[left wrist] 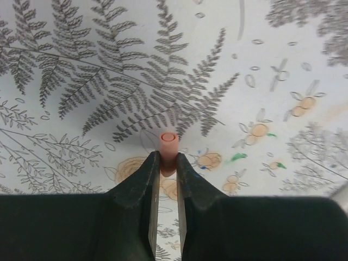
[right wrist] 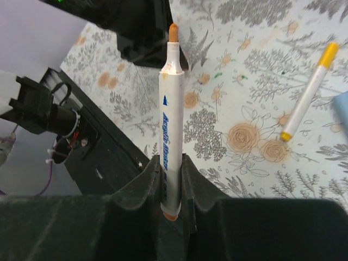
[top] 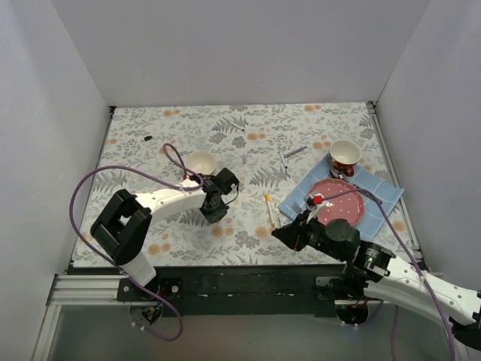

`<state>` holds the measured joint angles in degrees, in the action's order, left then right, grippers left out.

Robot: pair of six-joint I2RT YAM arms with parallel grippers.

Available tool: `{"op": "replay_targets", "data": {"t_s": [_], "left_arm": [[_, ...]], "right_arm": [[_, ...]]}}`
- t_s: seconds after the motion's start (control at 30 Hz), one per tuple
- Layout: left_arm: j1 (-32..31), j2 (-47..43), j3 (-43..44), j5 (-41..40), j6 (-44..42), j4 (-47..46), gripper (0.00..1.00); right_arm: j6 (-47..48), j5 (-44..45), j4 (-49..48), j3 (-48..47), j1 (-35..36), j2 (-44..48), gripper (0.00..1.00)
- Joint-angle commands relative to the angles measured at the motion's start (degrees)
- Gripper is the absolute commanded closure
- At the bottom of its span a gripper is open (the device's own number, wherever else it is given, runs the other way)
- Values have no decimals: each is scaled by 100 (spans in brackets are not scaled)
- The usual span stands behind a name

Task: Insert the pens into the pen caps
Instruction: Grab a pen cap on the table with the left arm, then align the barrel with the opening of the pen cap

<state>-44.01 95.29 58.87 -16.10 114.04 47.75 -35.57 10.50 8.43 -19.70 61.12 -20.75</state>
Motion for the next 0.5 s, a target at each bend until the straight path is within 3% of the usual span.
{"op": "replay_targets", "data": {"t_s": [0.0, 0.23, 0.47], "left_arm": [[-29, -888, -104, -307, 1054, -783, 100], [-38, -1925, -552, -17, -30, -2145, 100], [-38, -2558, -851, 414, -672, -2832, 100]], "right_arm": [[-187, -786, -1535, 326, -13, -831, 99], [-266, -1357, -3012, 327, -21, -2309, 99], [-415, -2042, -4023, -147, -109, -3812, 99]]}}
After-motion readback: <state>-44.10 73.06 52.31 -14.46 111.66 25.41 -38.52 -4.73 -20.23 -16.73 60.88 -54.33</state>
